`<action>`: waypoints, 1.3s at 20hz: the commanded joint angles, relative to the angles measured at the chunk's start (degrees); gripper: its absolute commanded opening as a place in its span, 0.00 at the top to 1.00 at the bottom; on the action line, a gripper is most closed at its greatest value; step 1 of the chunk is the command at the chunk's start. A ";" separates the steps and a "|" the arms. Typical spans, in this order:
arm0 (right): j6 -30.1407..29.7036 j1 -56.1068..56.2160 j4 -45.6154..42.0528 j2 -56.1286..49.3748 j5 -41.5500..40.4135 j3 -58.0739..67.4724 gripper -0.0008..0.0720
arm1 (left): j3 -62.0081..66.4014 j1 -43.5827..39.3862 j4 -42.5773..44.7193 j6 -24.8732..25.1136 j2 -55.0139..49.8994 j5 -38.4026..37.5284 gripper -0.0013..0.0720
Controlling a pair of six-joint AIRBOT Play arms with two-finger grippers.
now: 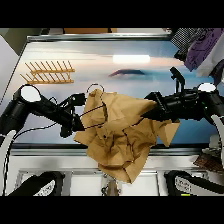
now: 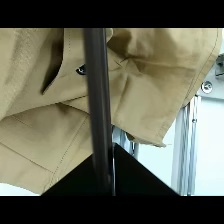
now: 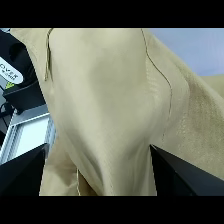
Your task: Fold the clothes and pants, and hang the long-sleeved shirts on hangers.
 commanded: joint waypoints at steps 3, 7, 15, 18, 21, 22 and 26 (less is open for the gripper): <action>0.00 0.04 0.00 -0.04 0.00 -0.02 0.03 | 0.07 -0.04 -0.55 0.02 0.00 0.11 0.96; -0.02 0.04 0.00 -0.04 0.09 -0.02 0.96 | 0.07 -0.02 -0.55 0.02 0.00 0.11 0.96; -0.04 0.04 0.00 -0.04 0.04 -0.02 0.97 | 0.07 -0.04 -0.52 0.02 0.00 0.15 0.96; -0.04 0.04 0.00 -0.04 0.07 -0.02 0.97 | 0.07 -0.02 -0.37 0.02 0.00 0.13 0.96; -2.14 0.04 0.00 -0.04 0.09 -0.02 0.97 | 0.07 -0.02 -0.26 -1.09 0.00 0.33 0.92; -3.15 0.04 0.00 -0.04 0.09 -0.02 0.97 | 0.07 -0.02 -0.28 -3.52 0.00 0.76 0.56; -3.74 0.04 0.00 -0.04 0.07 -0.02 0.97 | 0.07 0.59 -0.35 -14.05 0.00 5.51 0.33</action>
